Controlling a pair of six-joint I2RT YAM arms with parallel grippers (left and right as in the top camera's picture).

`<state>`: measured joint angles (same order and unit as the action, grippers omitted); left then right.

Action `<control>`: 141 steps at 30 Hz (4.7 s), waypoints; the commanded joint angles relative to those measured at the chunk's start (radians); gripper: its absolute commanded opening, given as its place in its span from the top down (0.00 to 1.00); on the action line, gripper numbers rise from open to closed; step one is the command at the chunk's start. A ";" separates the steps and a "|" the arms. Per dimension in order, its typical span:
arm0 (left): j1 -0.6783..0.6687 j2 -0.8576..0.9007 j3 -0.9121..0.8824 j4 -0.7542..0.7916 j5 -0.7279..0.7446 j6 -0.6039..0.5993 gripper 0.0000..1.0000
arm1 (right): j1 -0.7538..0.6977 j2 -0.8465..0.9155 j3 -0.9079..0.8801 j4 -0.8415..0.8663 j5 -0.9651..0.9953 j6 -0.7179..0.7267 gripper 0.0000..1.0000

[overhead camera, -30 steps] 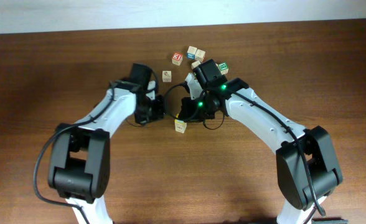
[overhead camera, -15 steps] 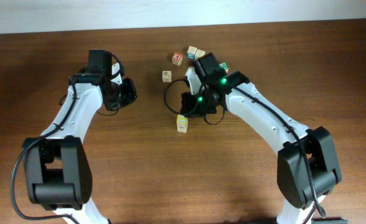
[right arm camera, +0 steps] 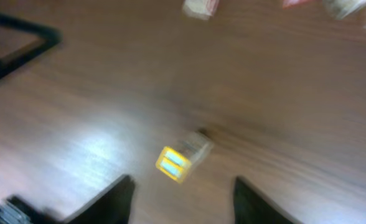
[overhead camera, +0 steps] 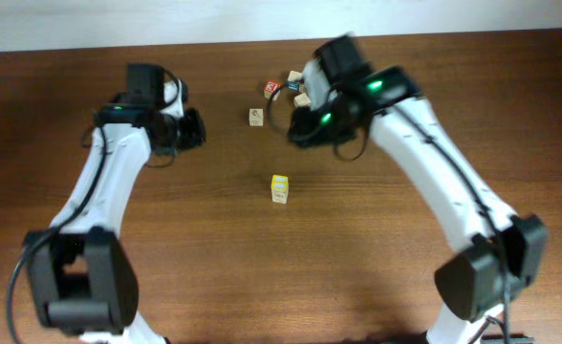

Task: Rotate 3 blocks

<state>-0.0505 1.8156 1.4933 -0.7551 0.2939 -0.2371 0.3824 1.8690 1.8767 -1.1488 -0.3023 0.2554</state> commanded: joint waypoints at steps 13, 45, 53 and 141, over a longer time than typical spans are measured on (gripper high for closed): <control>0.008 -0.216 0.055 -0.029 -0.101 0.120 0.01 | -0.202 -0.446 0.156 -0.436 0.388 -0.064 0.02; 0.008 -0.216 0.055 -0.029 -0.101 0.120 0.01 | -0.359 -1.166 -0.991 0.638 0.319 -0.200 0.02; 0.008 -0.216 0.055 -0.029 -0.101 0.121 0.01 | -0.359 -1.577 -1.545 0.947 0.310 -0.199 0.02; 0.101 -1.554 -1.487 1.019 -0.206 0.453 0.01 | -0.356 -1.866 -1.871 1.070 0.313 -0.199 0.02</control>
<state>0.0456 0.3618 0.0734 0.2707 0.0956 0.1802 0.0315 0.0109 0.0147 -0.0776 0.0128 0.0525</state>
